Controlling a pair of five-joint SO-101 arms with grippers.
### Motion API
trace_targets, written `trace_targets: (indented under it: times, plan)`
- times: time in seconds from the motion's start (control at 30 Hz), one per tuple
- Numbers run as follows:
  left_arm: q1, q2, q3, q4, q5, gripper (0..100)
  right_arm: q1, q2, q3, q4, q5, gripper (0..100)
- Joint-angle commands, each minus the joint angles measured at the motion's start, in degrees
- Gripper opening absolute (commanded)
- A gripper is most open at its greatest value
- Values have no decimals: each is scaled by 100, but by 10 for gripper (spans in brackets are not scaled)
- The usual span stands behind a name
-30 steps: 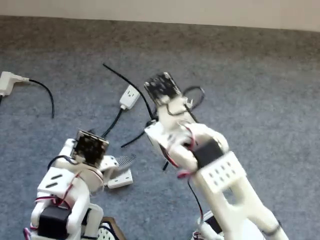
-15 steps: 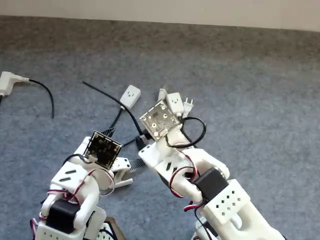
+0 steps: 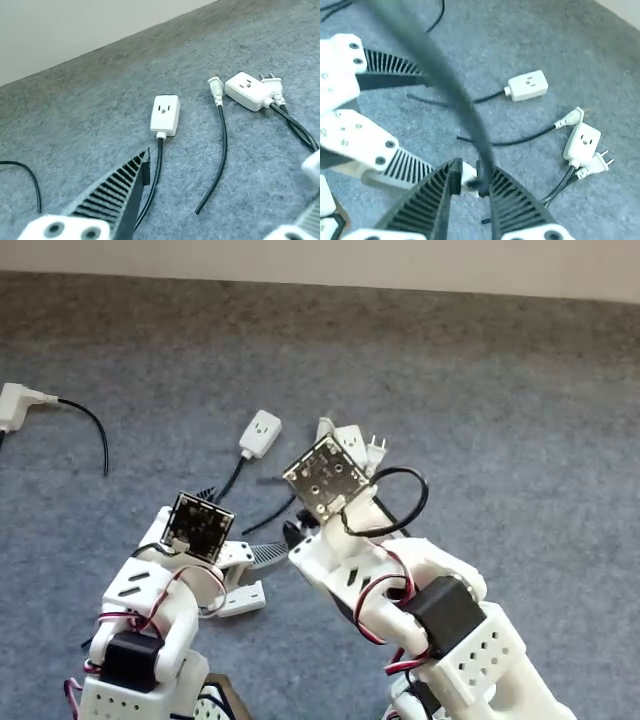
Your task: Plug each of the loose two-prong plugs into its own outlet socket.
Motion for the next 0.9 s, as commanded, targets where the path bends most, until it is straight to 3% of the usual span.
trace_targets:
  times: [0.0,0.27,0.5,0.67,0.87]
  plan:
    - [-286,-13,-75,-149,26,457,75,-101,-207,242,202,5]
    - [-286,-13,-40,-123,26,457,119,-110,418,295,501,5]
    - [-295,-75,-84,211,26,457,813,-57,470,391,563,5]
    - [-347,-13,-92,290,-26,457,822,787,84,945,527,5]
    - [-1349,567,-708,738,-211,457,813,2334,-1525,1763,9,5]
